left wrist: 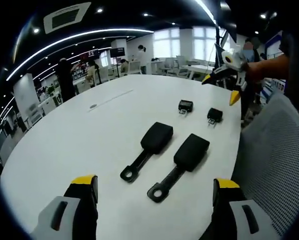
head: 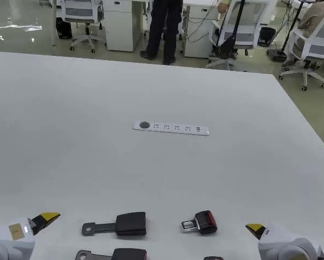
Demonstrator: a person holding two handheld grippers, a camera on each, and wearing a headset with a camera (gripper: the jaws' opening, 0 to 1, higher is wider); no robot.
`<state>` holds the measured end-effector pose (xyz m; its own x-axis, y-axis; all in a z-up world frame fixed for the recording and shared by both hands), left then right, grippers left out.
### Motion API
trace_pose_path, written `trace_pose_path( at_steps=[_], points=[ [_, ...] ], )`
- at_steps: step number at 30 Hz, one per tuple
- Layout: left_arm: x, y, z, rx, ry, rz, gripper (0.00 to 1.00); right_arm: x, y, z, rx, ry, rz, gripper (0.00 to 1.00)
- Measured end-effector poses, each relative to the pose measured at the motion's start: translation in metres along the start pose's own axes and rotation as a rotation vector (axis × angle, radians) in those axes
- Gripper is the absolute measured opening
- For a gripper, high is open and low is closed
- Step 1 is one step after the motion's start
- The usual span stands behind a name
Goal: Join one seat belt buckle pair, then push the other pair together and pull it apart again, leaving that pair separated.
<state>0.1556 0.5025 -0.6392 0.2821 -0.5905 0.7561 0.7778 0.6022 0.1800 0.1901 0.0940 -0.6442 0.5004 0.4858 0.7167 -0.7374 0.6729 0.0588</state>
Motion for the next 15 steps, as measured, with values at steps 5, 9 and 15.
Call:
trace_pose_path(
  at_steps=[5,9,15],
  points=[
    [0.003,0.001,0.013,0.037,-0.024,0.009,0.96,0.003,0.003,-0.002,0.009,-0.015,0.001,0.99],
    [-0.002,0.004,0.014,0.047,-0.025,0.017,0.95,0.004,0.005,-0.002,0.016,-0.011,0.015,0.99],
    [0.000,0.006,0.013,0.062,-0.030,0.014,0.94,0.000,0.003,0.001,0.016,0.005,0.020,0.99]
  ],
)
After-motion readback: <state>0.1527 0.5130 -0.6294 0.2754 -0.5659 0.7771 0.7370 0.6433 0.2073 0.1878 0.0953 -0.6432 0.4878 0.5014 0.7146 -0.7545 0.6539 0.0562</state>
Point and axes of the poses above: the centre of the closed fingertips' face, and the gripper's own axes: z roughly backward along the fingers, y roughly to its left, x roughly out of its top, the point moved 10 cm from there along z, roughly backward along the fingers, and after that the axes turned 8 degrees about -z, right-handed, at the moved point
